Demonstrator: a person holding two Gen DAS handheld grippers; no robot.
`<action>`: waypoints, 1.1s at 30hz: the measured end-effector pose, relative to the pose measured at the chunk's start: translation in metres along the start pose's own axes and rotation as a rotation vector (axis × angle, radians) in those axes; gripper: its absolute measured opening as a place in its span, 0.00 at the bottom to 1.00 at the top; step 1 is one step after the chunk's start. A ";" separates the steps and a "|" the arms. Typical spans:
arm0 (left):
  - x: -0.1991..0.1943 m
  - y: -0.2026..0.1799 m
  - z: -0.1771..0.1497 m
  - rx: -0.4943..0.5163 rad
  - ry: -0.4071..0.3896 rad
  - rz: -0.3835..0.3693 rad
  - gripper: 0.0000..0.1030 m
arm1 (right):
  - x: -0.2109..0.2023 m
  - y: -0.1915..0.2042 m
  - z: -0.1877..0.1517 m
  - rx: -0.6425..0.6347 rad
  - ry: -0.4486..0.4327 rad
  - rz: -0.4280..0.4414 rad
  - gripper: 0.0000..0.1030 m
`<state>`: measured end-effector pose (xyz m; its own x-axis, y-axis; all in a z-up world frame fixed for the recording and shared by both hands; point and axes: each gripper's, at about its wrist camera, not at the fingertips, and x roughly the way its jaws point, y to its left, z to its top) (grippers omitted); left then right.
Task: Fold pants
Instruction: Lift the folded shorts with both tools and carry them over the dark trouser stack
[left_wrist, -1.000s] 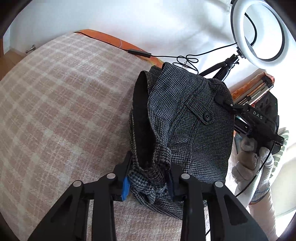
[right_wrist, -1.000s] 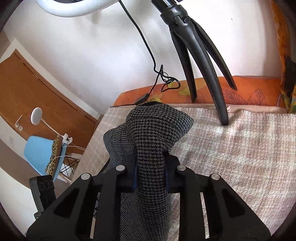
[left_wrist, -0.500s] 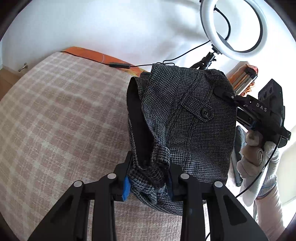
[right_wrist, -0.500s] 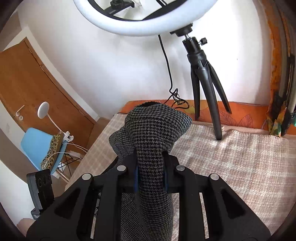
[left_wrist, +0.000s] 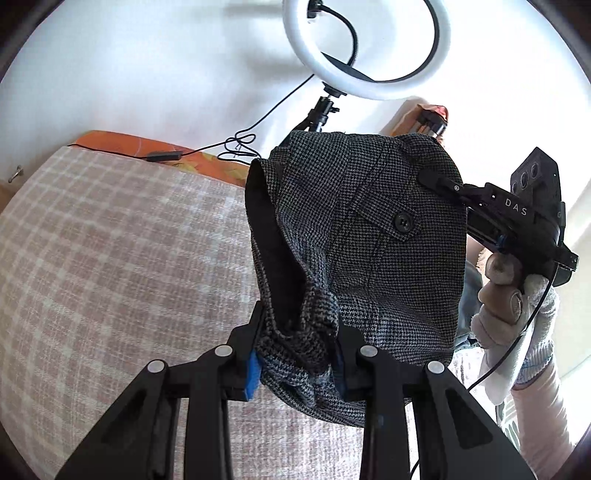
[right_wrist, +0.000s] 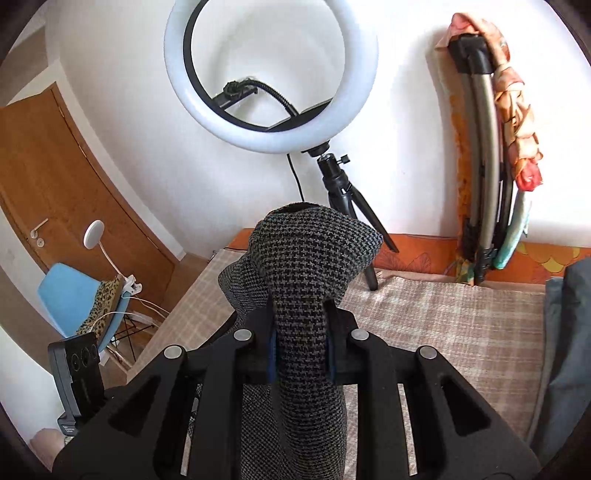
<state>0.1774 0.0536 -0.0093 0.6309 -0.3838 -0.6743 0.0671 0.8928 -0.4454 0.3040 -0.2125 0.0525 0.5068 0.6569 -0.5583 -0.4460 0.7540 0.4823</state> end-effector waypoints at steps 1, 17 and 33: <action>0.001 -0.008 0.000 0.010 -0.001 -0.003 0.26 | -0.008 -0.003 0.001 0.000 -0.007 -0.005 0.20; 0.040 -0.126 -0.006 0.128 0.031 -0.128 0.26 | -0.132 -0.079 0.005 0.033 -0.102 -0.137 0.19; 0.124 -0.269 -0.010 0.259 0.073 -0.245 0.26 | -0.225 -0.198 0.028 0.067 -0.143 -0.278 0.19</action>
<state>0.2305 -0.2362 0.0208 0.5155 -0.6012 -0.6106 0.4087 0.7988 -0.4415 0.2986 -0.5093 0.1014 0.7028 0.4161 -0.5770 -0.2288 0.9002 0.3706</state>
